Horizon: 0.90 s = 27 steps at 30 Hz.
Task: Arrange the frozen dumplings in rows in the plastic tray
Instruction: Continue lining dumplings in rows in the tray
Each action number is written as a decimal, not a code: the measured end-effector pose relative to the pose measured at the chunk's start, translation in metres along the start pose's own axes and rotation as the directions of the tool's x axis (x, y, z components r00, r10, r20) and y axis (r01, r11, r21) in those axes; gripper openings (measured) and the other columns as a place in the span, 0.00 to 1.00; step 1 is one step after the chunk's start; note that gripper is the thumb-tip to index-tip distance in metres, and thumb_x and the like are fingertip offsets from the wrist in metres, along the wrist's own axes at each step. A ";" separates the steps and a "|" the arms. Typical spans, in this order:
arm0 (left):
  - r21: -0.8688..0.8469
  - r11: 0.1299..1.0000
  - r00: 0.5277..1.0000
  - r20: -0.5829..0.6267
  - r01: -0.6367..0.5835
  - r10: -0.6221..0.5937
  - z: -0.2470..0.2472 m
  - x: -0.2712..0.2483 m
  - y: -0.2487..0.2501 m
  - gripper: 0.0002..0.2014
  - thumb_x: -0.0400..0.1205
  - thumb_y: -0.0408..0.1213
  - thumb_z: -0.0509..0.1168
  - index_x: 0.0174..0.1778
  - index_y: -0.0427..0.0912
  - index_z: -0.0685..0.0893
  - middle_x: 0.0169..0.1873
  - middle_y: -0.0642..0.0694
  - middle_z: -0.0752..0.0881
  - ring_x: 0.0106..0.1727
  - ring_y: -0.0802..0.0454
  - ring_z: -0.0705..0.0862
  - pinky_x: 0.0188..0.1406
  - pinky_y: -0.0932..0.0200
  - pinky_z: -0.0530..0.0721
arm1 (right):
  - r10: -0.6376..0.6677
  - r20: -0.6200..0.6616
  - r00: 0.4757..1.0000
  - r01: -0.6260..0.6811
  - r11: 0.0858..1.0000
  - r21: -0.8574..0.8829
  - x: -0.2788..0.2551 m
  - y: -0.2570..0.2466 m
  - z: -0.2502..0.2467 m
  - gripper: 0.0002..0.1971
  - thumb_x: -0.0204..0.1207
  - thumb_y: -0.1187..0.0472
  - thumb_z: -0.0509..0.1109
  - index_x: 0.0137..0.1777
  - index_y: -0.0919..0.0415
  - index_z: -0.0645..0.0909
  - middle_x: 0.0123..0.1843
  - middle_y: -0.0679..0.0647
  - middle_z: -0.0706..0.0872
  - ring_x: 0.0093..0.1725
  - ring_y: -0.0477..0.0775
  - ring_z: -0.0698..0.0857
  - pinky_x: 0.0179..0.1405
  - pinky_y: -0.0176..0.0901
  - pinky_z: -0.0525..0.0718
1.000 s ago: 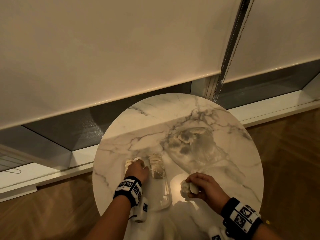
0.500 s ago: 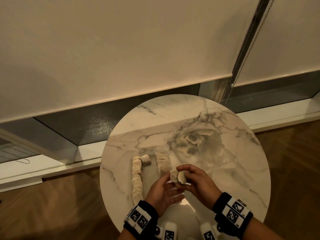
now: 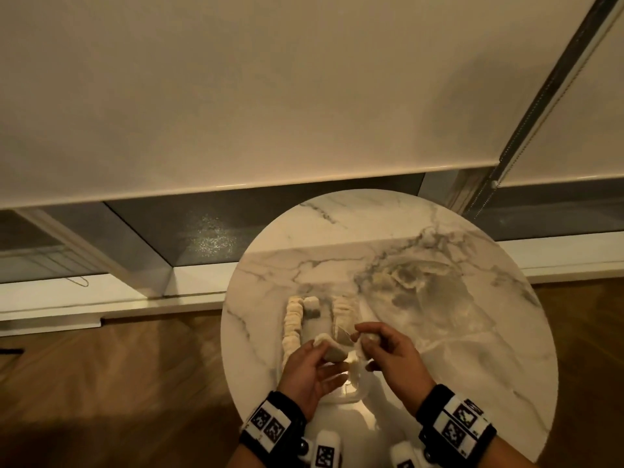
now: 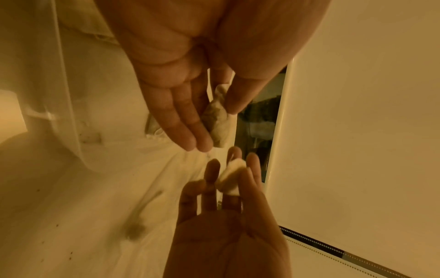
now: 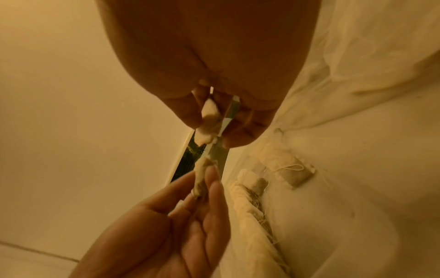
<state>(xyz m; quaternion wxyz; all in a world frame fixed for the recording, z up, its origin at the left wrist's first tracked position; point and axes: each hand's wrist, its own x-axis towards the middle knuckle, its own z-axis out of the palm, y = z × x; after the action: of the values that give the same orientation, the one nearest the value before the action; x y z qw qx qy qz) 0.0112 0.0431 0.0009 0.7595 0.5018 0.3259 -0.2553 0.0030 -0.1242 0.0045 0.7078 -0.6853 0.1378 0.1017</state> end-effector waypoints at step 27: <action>0.019 0.996 0.996 0.019 -0.093 0.093 -0.083 0.007 0.026 0.11 0.88 0.35 0.59 0.57 0.36 0.86 0.54 0.36 0.89 0.53 0.41 0.87 0.51 0.48 0.87 | 0.203 0.171 0.964 -0.138 0.933 -0.332 0.016 -0.004 0.073 0.32 0.68 0.73 0.80 0.68 0.47 0.77 0.43 0.64 0.90 0.34 0.51 0.87 0.26 0.37 0.80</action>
<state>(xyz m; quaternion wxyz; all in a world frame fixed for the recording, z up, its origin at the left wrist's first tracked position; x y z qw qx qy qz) 0.0142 0.1295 -0.0123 0.7685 0.5215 0.2930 -0.2273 0.0233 -0.0517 0.0042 0.5873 -0.7614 0.1062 0.2531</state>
